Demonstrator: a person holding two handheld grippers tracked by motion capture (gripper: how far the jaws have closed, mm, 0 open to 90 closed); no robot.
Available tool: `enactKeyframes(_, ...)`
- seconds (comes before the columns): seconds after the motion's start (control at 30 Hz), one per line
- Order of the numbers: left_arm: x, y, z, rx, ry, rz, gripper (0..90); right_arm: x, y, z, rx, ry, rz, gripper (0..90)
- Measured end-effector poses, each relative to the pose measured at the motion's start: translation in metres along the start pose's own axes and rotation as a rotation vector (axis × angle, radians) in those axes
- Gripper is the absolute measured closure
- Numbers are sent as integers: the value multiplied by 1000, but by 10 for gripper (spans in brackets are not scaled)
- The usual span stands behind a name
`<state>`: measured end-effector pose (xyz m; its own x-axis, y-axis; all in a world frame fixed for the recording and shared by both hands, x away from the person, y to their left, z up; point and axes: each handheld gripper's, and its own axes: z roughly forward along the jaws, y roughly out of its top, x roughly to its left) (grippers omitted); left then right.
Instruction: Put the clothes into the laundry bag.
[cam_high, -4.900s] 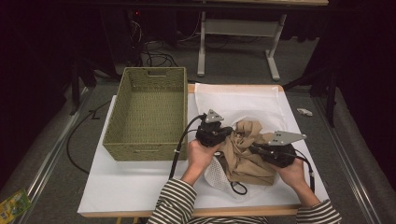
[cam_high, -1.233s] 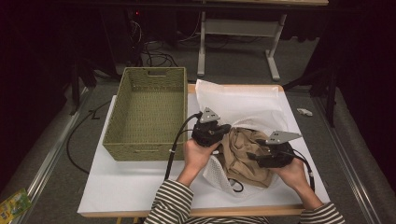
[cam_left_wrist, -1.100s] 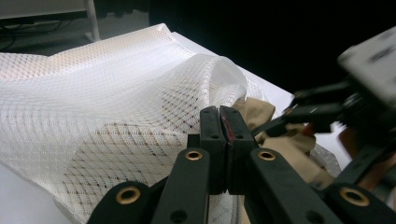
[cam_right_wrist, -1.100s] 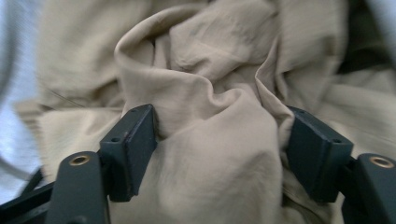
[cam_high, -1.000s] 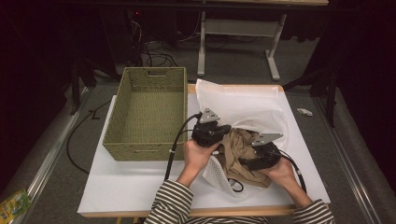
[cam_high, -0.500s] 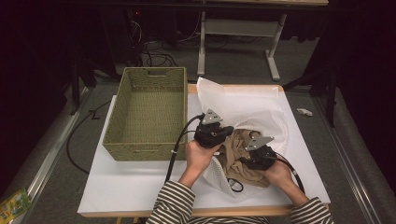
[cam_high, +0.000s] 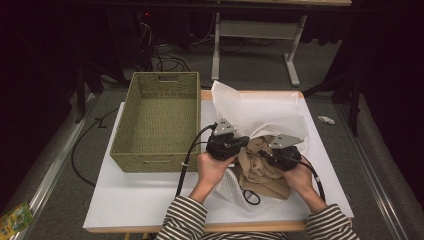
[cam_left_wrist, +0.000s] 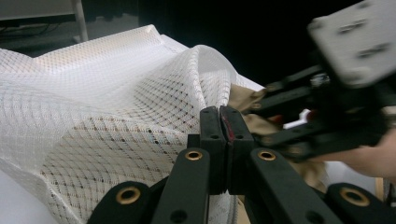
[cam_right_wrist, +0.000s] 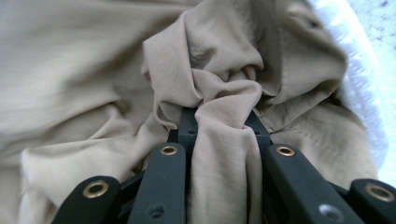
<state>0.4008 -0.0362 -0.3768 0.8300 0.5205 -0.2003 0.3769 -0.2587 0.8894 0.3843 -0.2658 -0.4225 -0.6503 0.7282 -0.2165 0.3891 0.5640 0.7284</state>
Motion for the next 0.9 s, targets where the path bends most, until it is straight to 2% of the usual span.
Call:
enactKeyframes(0.17, -1, -1, 0, 11, 1, 7, 889, -15, -5, 31, 62, -60, 52, 754)
enactKeyframes(0.23, 0, -2, 1, 17, 2, 5, 889, -20, -5, 38, 81, -63, 79, 729)
enactKeyframes(0.3, 0, -2, 2, 17, 3, 2, 889, -21, -3, 38, 82, -57, 82, 683)
enactKeyframes(0.37, 1, -3, 2, 21, 3, 0, 889, -20, -2, 32, 70, -40, 84, 598)
enactKeyframes(0.47, 2, -4, 2, 24, 6, -1, 889, -16, -2, 12, 25, -18, 100, 515)
enactKeyframes(0.67, 4, -6, 3, 28, 9, -8, 888, -5, -10, -33, -61, 11, 64, 502)
enactKeyframes(0.77, 3, -7, 6, 30, 7, -9, 888, 2, -18, -45, -53, 57, 36, 495)
enactKeyframes(0.8, 2, -7, 7, 32, 5, -11, 888, 4, -21, -45, -33, 85, 27, 478)
enactKeyframes(0.83, 2, -7, 7, 32, 5, -11, 887, 4, -21, -45, -33, 85, 27, 478)
enactKeyframes(0.9, 2, -7, 7, 34, 5, -9, 887, 9, -29, -38, 11, 113, 12, 427)
